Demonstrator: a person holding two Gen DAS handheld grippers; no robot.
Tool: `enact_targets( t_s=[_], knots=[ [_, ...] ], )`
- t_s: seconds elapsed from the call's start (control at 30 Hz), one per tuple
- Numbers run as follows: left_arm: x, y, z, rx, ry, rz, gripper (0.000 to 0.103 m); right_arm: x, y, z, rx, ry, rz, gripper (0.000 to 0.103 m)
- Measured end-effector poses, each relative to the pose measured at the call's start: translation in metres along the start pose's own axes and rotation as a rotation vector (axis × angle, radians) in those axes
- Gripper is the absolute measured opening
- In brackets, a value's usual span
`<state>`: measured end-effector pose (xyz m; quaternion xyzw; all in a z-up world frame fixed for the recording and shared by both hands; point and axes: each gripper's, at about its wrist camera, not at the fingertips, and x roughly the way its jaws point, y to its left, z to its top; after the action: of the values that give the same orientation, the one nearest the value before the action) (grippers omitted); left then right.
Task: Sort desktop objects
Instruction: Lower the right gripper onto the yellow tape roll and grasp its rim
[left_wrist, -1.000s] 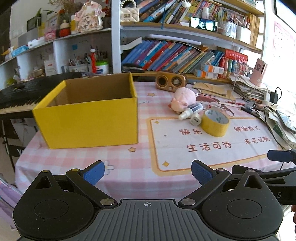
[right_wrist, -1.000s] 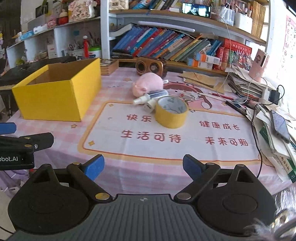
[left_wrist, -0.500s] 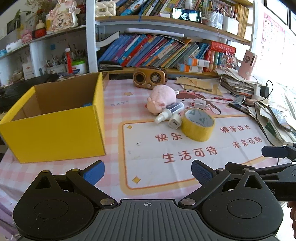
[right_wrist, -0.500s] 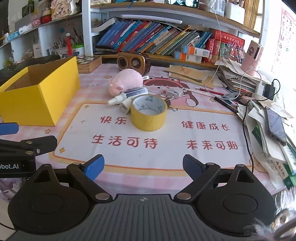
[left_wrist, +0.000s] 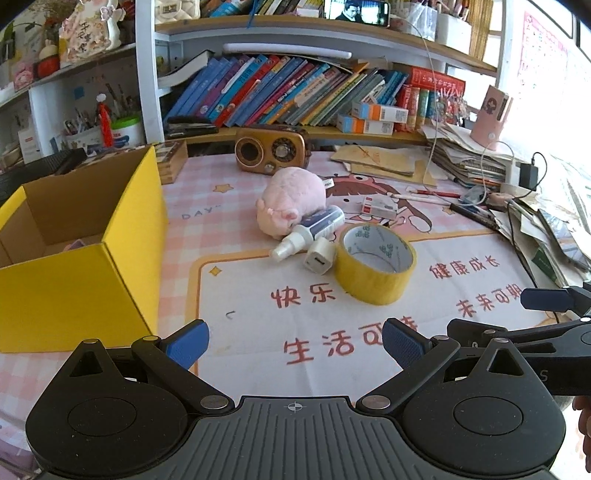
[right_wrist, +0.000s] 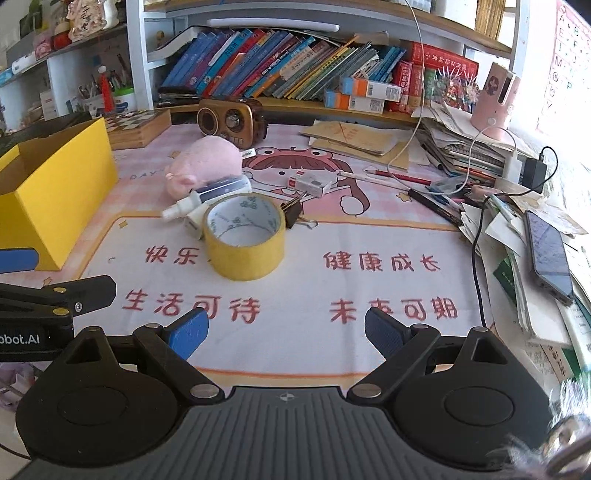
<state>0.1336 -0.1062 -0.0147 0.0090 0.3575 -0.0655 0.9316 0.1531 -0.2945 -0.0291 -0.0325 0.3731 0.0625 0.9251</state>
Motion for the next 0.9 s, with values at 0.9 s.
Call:
enact_targets(
  t_s=[0.9],
  knots=[
    [0.039,-0.012,0.032,-0.043,0.077,0.21,0.102,0.091,-0.007,0.057,-0.098,0.075,0.228,0.092]
  ],
)
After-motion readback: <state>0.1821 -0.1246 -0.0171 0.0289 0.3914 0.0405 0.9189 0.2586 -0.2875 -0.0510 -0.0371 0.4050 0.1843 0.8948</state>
